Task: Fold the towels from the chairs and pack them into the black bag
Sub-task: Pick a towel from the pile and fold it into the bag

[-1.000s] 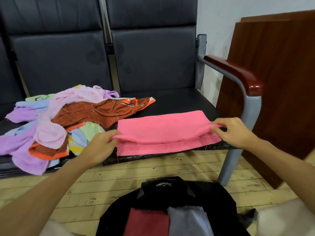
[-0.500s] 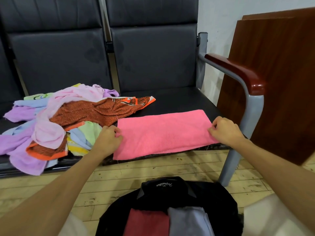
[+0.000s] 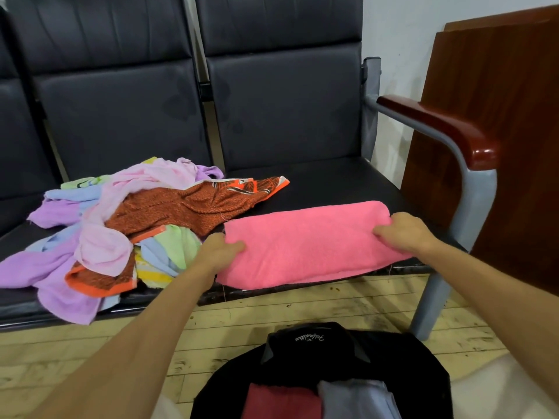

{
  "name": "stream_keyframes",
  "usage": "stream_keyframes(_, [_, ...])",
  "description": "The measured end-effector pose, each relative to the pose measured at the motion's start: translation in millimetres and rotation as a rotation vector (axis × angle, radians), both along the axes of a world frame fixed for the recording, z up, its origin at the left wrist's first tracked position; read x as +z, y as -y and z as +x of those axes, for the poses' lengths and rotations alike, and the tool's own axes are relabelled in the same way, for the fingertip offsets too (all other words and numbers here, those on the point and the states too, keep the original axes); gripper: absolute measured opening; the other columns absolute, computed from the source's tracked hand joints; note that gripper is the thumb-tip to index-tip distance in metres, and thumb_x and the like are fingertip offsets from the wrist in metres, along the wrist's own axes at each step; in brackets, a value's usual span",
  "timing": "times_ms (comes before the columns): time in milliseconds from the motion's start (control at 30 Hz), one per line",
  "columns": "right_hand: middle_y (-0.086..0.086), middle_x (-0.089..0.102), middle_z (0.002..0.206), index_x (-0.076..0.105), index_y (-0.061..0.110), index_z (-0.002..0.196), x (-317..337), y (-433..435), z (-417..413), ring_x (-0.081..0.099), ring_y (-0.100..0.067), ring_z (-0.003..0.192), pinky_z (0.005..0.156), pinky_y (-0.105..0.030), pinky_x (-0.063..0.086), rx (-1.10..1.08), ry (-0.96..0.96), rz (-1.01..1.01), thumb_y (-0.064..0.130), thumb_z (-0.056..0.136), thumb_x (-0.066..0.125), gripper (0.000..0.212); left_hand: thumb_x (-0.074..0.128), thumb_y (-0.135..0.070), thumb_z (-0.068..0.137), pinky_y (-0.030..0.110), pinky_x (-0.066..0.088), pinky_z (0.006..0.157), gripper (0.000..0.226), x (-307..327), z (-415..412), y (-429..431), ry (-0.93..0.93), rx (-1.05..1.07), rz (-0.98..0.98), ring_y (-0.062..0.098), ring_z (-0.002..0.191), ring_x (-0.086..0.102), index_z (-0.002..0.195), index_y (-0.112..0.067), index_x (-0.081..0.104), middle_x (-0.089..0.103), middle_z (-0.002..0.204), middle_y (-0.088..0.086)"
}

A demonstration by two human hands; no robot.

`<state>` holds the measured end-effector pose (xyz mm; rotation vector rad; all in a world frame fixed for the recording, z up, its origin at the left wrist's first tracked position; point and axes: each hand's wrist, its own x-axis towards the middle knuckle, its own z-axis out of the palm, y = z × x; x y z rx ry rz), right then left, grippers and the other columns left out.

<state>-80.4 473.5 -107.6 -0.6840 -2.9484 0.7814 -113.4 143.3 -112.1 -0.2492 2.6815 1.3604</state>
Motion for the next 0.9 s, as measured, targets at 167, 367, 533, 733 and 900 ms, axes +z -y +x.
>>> stream_keyframes(167, [-0.021,0.064,0.106,0.060,-0.002,0.107,5.3,-8.1,1.4,0.063,-0.035,0.094,0.078,-0.042,0.055,-0.110,-0.023,-0.536,0.007,0.077,0.072,0.034,0.063,-0.004,0.087,0.030,0.053,0.042,0.026,25.8,13.1,3.9,0.262,0.187,0.790,0.022,0.074,0.061,0.112,-0.005,0.056,0.064,0.092,0.012])
stream_keyframes(367, [-0.019,0.065,0.109,0.049,0.002,0.126,9.9,-7.4,11.6,0.065,-0.032,0.089,0.063,-0.038,0.053,-0.104,0.064,-0.843,0.011,0.085,0.069,0.046,0.064,-0.017,0.088,0.029,0.057,0.050,0.026,33.7,22.8,7.1,0.225,0.167,0.851,0.020,0.073,0.063,0.113,-0.007,0.063,0.067,0.090,0.008])
stream_keyframes(533, [-0.013,0.064,0.103,0.052,0.008,0.122,9.3,-10.7,16.7,0.062,-0.029,0.089,0.064,-0.040,0.050,-0.139,0.024,-0.983,0.029,0.097,0.056,0.034,0.055,-0.023,0.095,0.031,0.054,0.060,0.023,46.3,21.0,-18.6,0.054,0.173,0.781,0.022,0.084,0.065,0.109,-0.007,0.060,0.067,0.100,0.011])
stream_keyframes(733, [-0.017,0.059,0.120,0.048,0.011,0.129,3.5,-10.9,9.8,0.058,-0.036,0.108,0.091,-0.051,0.049,-0.142,0.052,-1.002,0.022,0.095,0.054,0.037,0.051,-0.029,0.097,0.028,0.048,0.063,0.015,76.1,18.5,-87.7,-0.031,0.026,0.619,0.016,0.073,0.057,0.095,-0.015,0.055,0.058,0.084,0.001])
stream_keyframes(900, [-0.017,0.063,0.119,0.055,0.008,0.123,0.9,-12.0,7.3,0.059,-0.034,0.108,0.094,-0.045,0.048,-0.132,0.045,-1.097,0.018,0.091,0.056,0.034,0.053,-0.027,0.094,0.033,0.048,0.088,0.018,71.0,14.8,-149.7,0.037,-0.087,0.534,0.021,0.096,0.060,0.100,-0.014,0.065,0.064,0.105,0.007])
